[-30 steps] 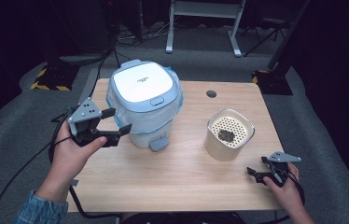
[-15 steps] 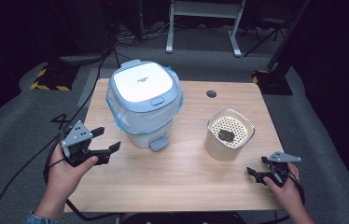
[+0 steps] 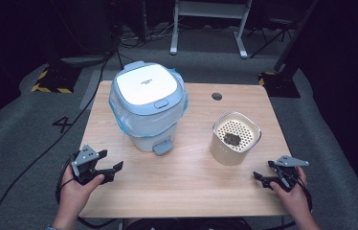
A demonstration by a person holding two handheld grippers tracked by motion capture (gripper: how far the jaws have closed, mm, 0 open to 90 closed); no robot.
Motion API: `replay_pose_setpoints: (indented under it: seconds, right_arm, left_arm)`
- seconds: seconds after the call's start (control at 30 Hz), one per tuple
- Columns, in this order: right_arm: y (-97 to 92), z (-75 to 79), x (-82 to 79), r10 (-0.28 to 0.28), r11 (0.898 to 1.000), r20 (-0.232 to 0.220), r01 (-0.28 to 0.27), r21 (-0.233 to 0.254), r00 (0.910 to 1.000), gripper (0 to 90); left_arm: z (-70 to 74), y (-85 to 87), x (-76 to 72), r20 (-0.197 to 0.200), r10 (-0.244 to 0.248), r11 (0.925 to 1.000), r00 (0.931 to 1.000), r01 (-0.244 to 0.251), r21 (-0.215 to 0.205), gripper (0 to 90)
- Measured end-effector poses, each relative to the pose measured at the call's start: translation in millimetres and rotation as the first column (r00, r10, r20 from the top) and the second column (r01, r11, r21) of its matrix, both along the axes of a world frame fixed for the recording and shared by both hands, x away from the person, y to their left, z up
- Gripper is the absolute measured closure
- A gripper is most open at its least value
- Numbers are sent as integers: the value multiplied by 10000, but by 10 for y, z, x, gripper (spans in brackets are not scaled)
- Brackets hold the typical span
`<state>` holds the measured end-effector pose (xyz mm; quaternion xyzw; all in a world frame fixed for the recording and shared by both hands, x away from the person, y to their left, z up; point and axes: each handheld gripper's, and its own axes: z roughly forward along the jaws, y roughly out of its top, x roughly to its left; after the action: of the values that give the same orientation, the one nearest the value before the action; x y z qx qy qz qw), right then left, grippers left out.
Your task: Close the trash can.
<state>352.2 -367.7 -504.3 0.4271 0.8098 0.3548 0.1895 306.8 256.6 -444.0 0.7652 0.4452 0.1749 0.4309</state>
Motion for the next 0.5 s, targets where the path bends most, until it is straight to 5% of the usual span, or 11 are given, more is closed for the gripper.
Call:
replay_pose_setpoints:
  seconds: [0.3, 0.5]
  right_arm:
    - [0, -1, 0, 0, 10000, 6, 0, 4, 10000, 149]
    - [0, 0, 0, -1, 10000, 1, 1, -3, 10000, 149]
  left_arm:
    - [-347, -80, 78, -1078, 319, 9956, 9937, -221, 906, 211]
    - [-490, -159, 112, -1262, 500, 9867, 9907, -295, 1598, 203]
